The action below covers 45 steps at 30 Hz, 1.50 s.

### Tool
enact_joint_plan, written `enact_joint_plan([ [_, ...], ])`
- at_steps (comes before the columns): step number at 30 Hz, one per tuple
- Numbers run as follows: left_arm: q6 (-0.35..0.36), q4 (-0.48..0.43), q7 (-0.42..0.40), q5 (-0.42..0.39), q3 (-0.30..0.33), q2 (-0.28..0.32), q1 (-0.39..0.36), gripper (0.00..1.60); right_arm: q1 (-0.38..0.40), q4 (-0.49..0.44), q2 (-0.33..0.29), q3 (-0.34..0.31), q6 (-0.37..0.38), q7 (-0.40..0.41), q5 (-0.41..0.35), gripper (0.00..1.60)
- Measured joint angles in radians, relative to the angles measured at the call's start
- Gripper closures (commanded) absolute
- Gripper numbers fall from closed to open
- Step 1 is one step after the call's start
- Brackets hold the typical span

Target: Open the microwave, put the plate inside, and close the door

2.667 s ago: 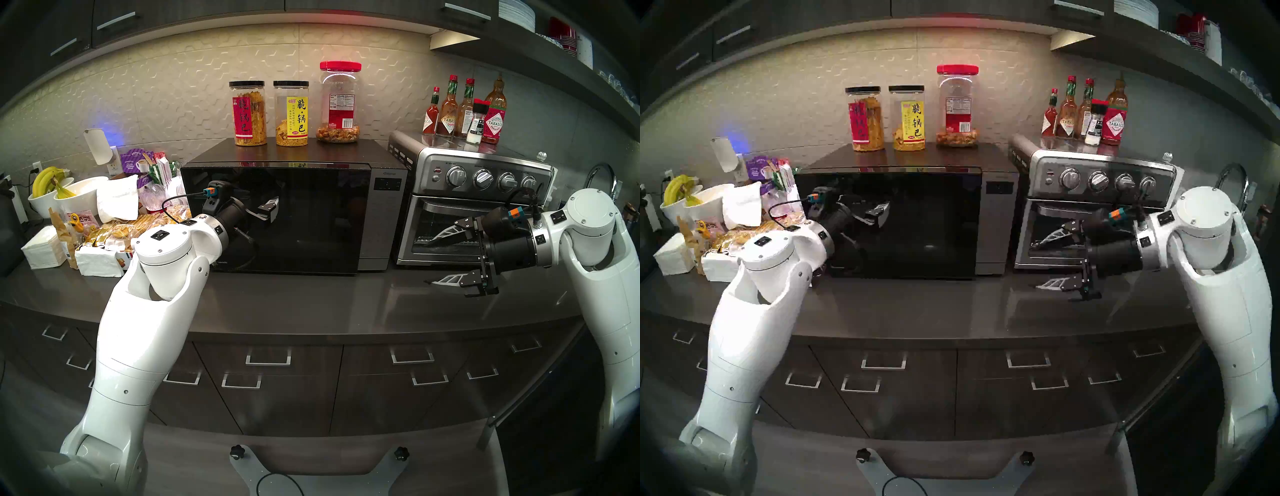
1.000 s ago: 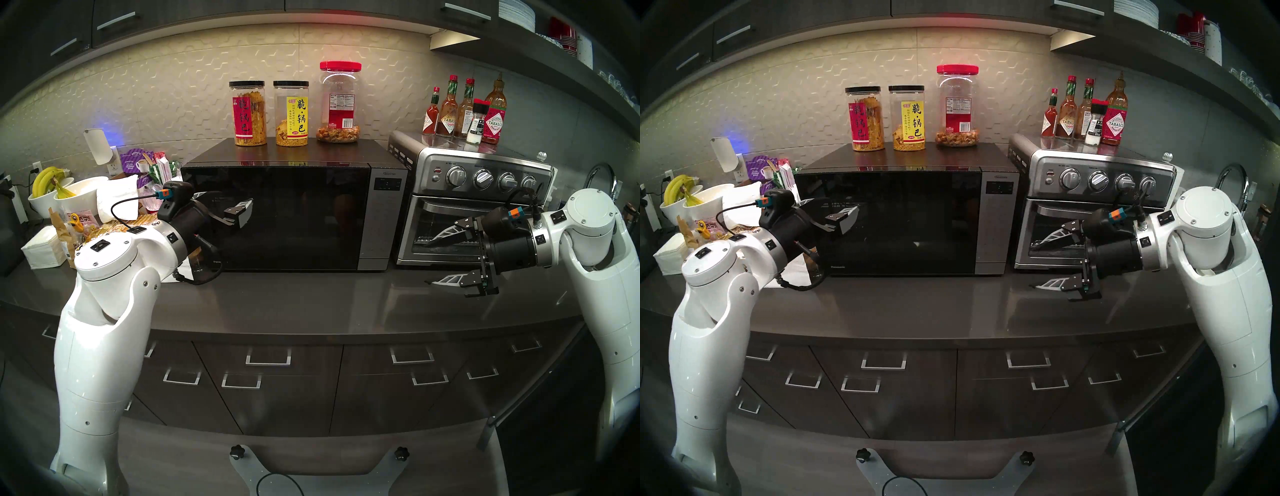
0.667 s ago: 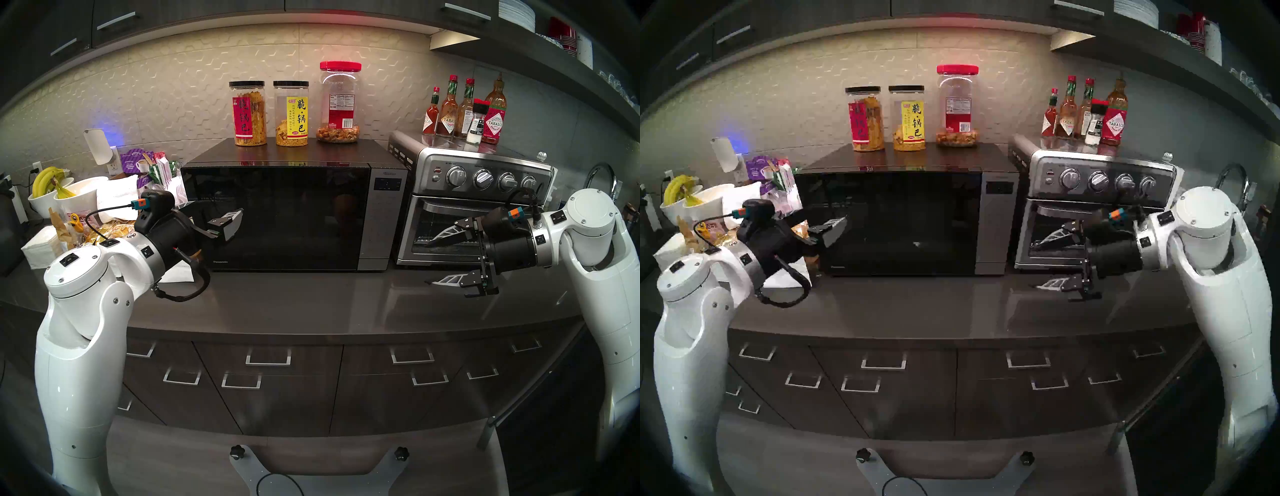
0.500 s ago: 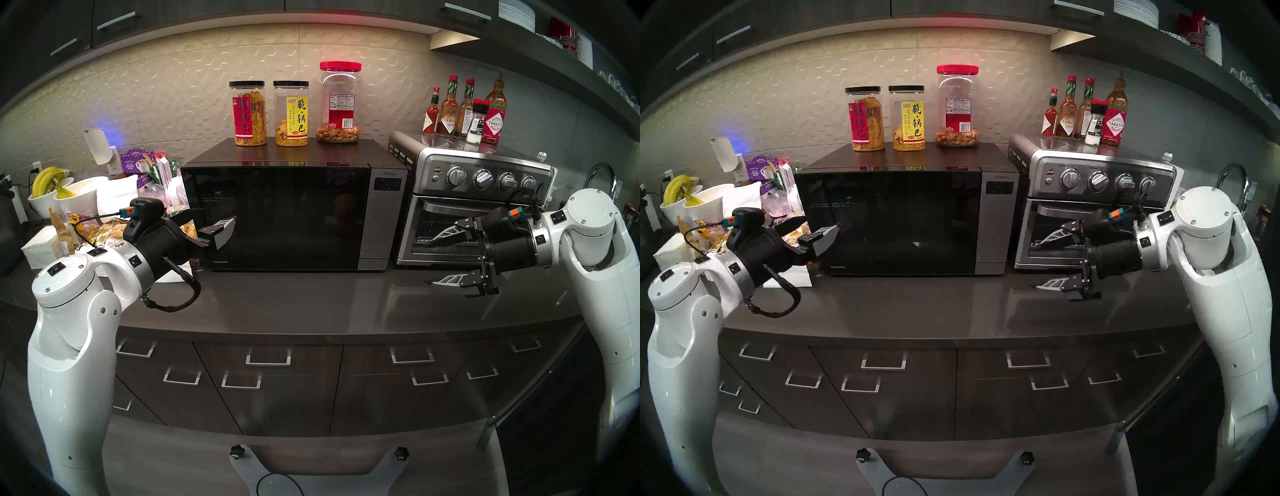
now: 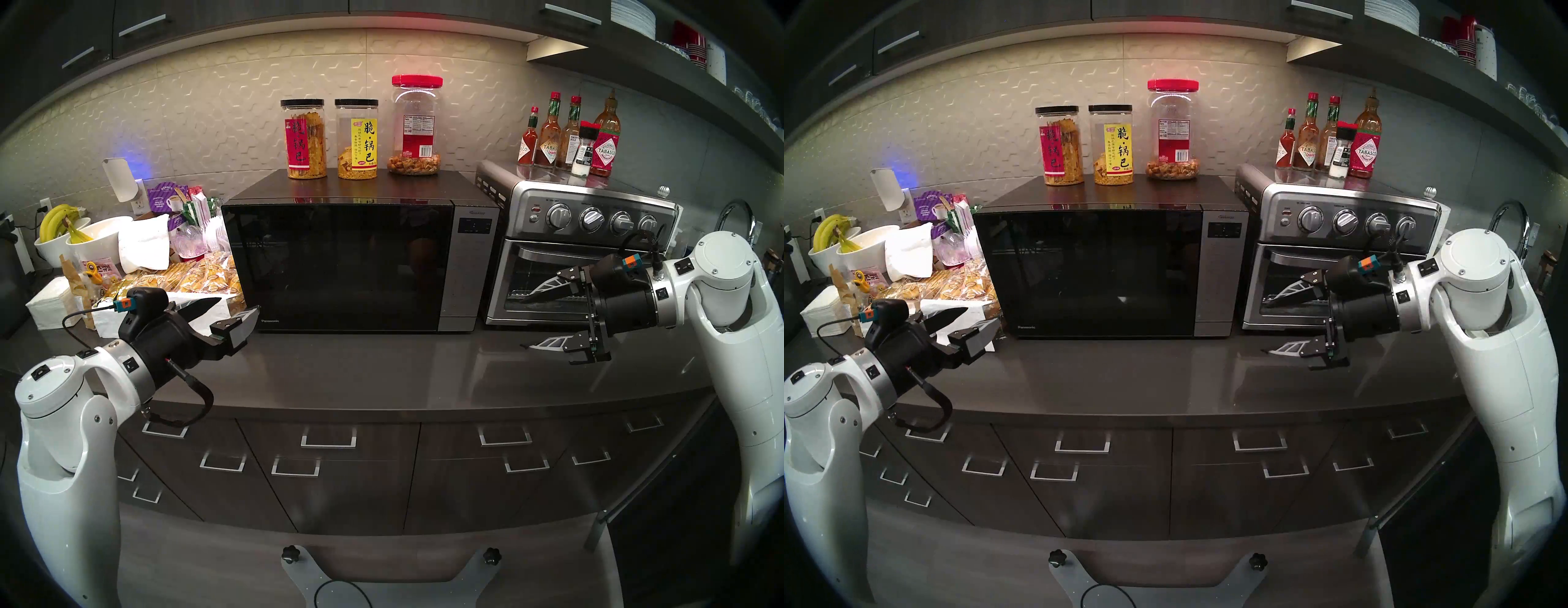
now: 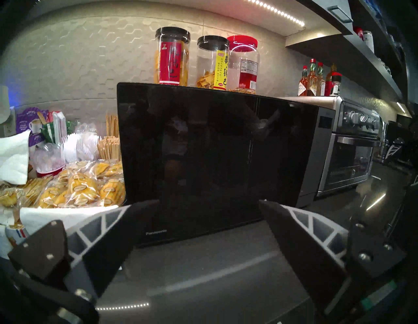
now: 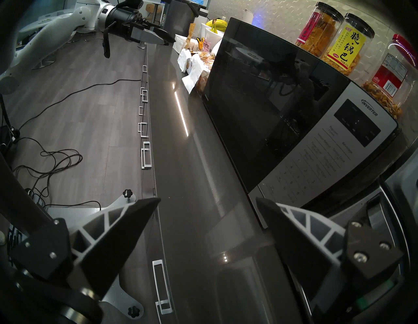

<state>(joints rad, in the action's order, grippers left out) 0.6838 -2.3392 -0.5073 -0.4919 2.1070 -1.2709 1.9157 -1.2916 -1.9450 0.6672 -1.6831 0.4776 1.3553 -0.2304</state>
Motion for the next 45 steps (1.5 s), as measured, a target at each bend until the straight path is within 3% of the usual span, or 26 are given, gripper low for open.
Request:
enact_joint_plan([
  [11,-0.129,-0.016,-0.128,0.083,0.080,-0.064,0.128,0.00,0.000,0.000,0.000,0.000,0.000,0.000,0.000,0.00],
  [21,-0.310,-0.041,-0.262,0.156,0.151,-0.150,0.247,0.00,0.000,0.000,0.000,0.000,0.000,0.000,-0.001,0.00],
  [31,-0.477,-0.033,-0.366,0.189,0.182,-0.247,0.279,0.00,0.000,0.000,0.000,0.000,0.000,0.000,-0.001,0.00],
  [45,-0.702,0.029,-0.468,0.195,0.201,-0.347,0.260,0.00,0.001,0.001,0.000,0.000,0.000,0.000,-0.001,0.00],
])
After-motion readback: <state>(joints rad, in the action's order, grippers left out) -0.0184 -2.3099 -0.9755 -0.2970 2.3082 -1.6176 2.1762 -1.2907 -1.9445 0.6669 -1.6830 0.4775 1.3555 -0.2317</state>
